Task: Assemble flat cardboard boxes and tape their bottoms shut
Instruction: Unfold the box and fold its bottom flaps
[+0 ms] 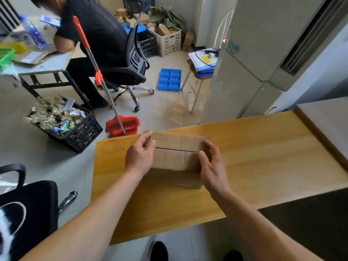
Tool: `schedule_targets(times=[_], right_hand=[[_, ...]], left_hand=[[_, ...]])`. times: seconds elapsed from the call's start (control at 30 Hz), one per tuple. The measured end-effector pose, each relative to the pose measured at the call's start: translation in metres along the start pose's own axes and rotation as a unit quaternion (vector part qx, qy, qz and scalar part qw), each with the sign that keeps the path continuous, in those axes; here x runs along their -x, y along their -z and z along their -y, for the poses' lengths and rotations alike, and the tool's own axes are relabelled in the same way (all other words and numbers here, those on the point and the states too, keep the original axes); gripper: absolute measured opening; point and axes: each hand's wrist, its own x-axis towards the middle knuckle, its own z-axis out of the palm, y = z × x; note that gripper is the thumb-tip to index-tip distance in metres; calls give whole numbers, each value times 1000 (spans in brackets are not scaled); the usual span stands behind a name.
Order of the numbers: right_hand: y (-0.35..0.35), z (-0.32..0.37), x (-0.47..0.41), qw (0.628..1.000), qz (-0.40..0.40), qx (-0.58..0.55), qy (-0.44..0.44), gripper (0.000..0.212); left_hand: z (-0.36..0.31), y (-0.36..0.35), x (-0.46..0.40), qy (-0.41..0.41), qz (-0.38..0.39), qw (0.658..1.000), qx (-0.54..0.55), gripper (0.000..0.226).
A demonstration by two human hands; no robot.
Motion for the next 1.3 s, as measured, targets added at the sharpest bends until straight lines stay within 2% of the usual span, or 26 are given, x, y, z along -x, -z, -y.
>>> schedule_targets(times=[0.13,0.3,0.43,0.53,0.67,0.87,1.0,1.1,1.3], right_hand=[[68,-13,-20,996,-82,-28,22,31],[224,-35,-39,989,-139,-49,31,30],[368,-67,-30,967,-254,-12,23,27],[474,-100,-10,932,-363,22,-2,32],[582,-140,24,889,-456,22,-45,38],[672,-206,52,848,-512,44,-128,40],[708,-244,36,838,-502,85,-193,40],[739,-256,15,826,-514,88,-214,39],[781,-265,0,825,-507,85,-234,36]], left_hand=[[-53,-59,11,-47,-16,999,-18,31],[-157,-191,40,-120,19,993,-10,32],[-242,-319,80,-187,87,978,14,32],[-302,-416,121,-227,166,959,27,31],[-359,-521,176,-275,248,928,30,31],[-391,-651,221,-287,377,881,5,32],[-404,-732,219,-296,404,865,-44,32],[-430,-786,208,-331,433,835,-71,28],[-463,-845,203,-358,491,789,-87,25]])
